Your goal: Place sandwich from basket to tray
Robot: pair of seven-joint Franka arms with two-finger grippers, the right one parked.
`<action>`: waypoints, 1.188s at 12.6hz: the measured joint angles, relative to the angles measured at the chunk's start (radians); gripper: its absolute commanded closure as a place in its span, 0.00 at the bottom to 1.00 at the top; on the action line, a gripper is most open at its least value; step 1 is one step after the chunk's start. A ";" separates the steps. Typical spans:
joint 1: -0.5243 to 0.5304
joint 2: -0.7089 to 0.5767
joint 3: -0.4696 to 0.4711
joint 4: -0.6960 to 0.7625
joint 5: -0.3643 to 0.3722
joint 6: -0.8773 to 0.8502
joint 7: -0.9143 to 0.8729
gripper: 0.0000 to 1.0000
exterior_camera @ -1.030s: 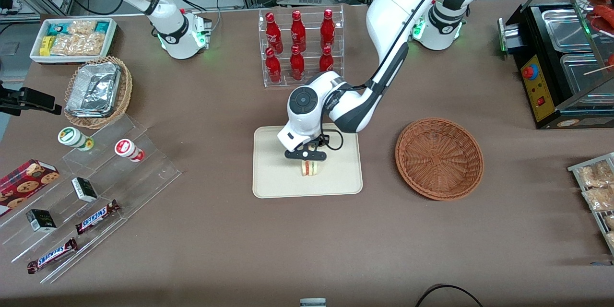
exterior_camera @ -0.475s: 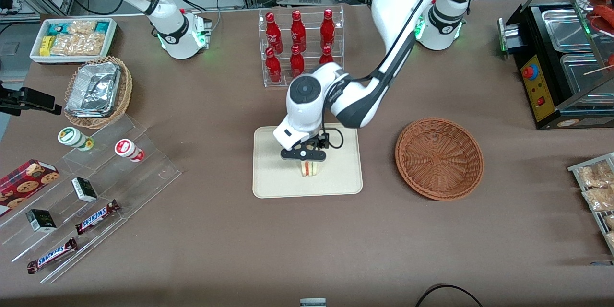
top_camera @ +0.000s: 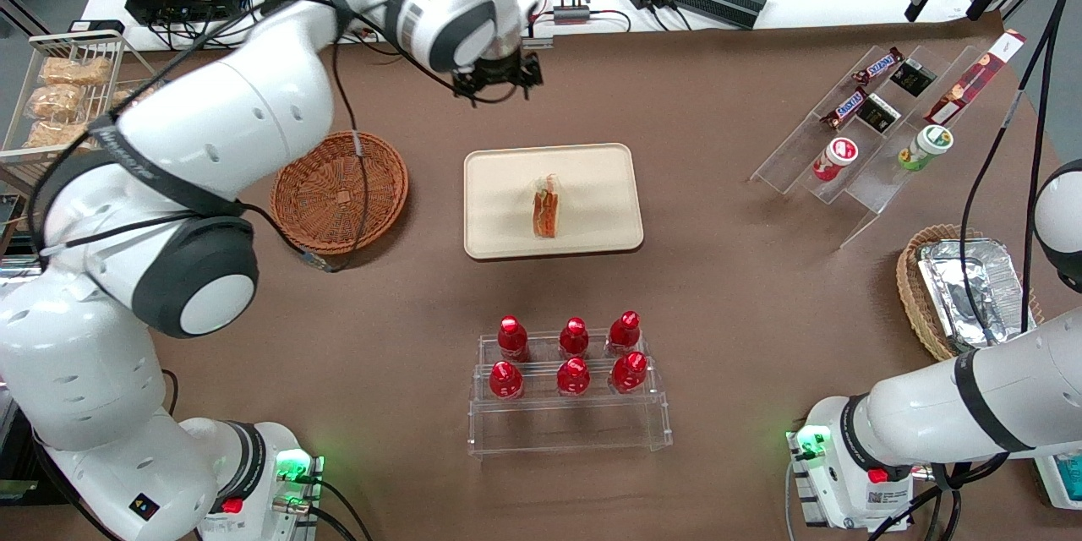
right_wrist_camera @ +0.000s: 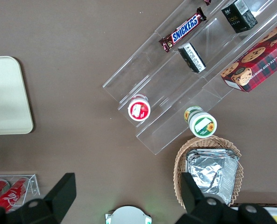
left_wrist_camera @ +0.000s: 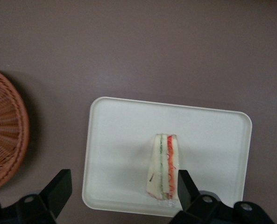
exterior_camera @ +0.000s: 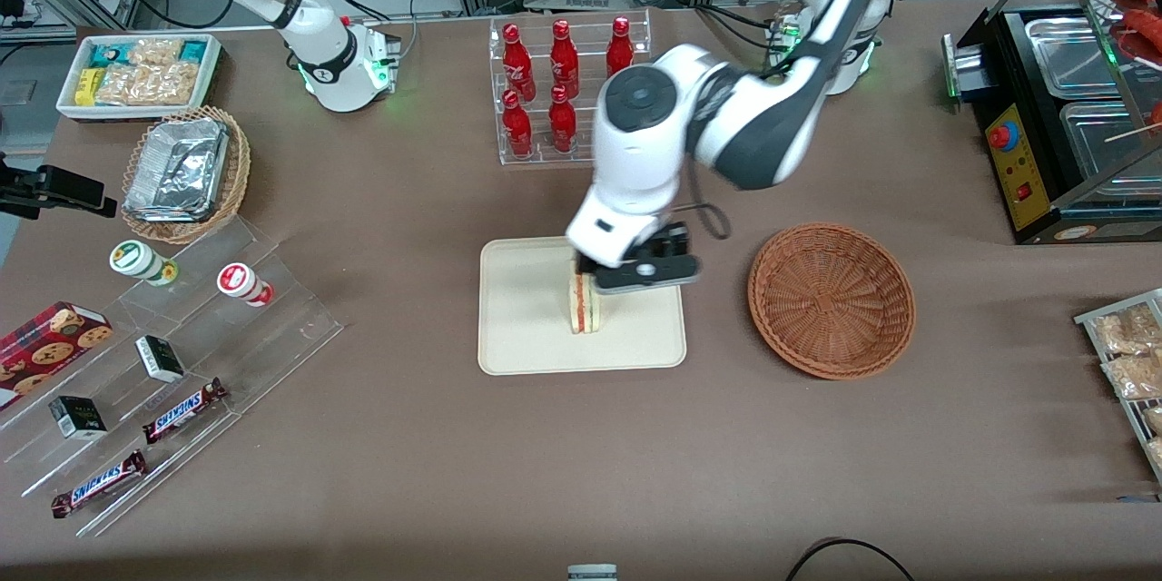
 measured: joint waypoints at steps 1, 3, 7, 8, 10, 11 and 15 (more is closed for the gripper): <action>0.009 -0.030 0.036 -0.002 -0.002 -0.026 0.000 0.00; 0.076 -0.089 0.062 -0.005 -0.010 -0.081 0.032 0.00; 0.256 -0.201 0.069 -0.009 -0.056 -0.249 0.305 0.00; 0.298 -0.225 0.069 -0.010 -0.069 -0.286 0.377 0.00; 0.361 -0.270 0.070 -0.022 -0.077 -0.338 0.499 0.00; 0.384 -0.299 0.070 -0.046 -0.078 -0.344 0.553 0.00; 0.480 -0.432 0.071 -0.176 -0.078 -0.357 0.758 0.00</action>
